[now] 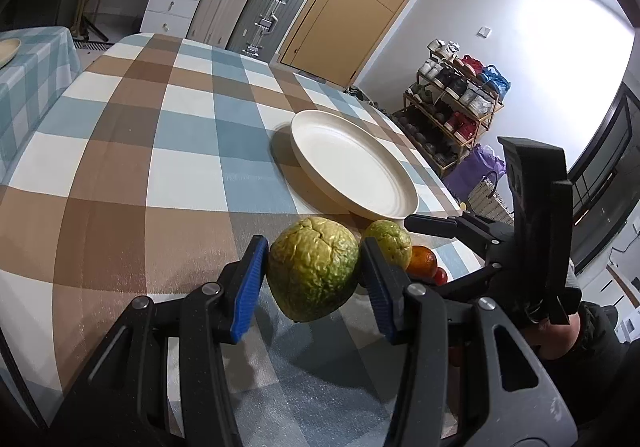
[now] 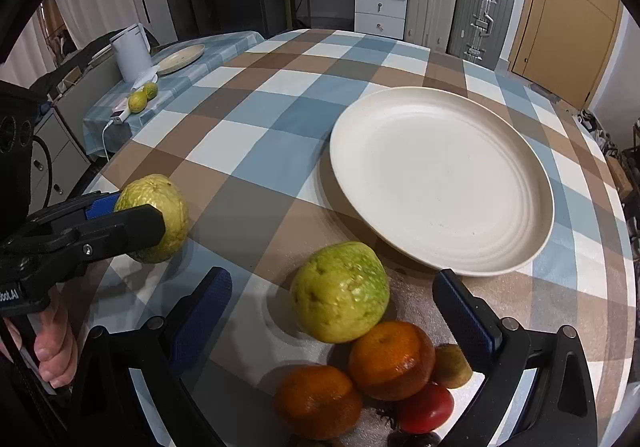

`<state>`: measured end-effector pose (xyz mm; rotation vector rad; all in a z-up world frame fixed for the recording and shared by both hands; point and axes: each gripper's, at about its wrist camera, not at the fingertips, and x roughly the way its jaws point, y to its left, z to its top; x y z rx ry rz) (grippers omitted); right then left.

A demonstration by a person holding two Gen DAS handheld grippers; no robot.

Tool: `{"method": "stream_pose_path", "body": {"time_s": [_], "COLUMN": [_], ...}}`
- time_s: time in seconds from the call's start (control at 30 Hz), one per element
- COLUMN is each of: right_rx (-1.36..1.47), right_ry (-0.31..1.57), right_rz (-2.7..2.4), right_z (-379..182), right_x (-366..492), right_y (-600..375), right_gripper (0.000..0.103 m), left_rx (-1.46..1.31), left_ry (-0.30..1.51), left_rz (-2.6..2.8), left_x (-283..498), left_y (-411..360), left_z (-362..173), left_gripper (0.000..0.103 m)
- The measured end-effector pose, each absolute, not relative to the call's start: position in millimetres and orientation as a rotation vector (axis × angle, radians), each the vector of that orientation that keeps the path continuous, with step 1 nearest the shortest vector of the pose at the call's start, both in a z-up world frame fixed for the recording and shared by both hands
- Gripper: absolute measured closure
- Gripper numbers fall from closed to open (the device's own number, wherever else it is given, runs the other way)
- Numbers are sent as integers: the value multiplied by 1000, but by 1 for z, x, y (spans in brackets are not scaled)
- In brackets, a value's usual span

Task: Organize fruits
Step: 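Carry both citrus fruits onto the cream plate and lower them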

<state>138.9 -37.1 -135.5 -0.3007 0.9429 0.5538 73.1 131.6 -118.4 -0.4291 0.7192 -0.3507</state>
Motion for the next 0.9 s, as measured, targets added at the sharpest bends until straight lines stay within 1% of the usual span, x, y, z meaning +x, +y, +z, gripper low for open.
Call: {"method": "stream_pose_path", "body": {"time_s": [0.03, 0.1, 0.17, 0.3, 0.43, 0.47, 0.9], "right_rx": [-313, -326, -339, -329, -311, -306, -172], "right_ry": [943, 950, 959, 964, 963, 962, 929], "right_rz": [548, 548, 539, 533, 536, 532, 602], "right_z": [-136, -137, -140, -141, -141, -141, -132], "right_x": [139, 139, 140, 139, 140, 140, 137], "right_y": [-35, -33, -31, -32, -36, -37, -57], "right_gripper": [4, 18, 24, 40, 48, 53, 53], "left_rx": [-431, -435, -434, -432, -425, -424, -386], "left_ry": [719, 721, 720, 723, 720, 721, 737], "left_rz": [-353, -357, -356, -363, -354, -351, -292], "left_x": [74, 74, 74, 75, 75, 75, 76], "left_y": [131, 131, 131, 130, 130, 130, 127], "left_z": [-119, -119, -119, -119, -119, -119, -114], "left_gripper": [58, 58, 58, 58, 58, 58, 58]}}
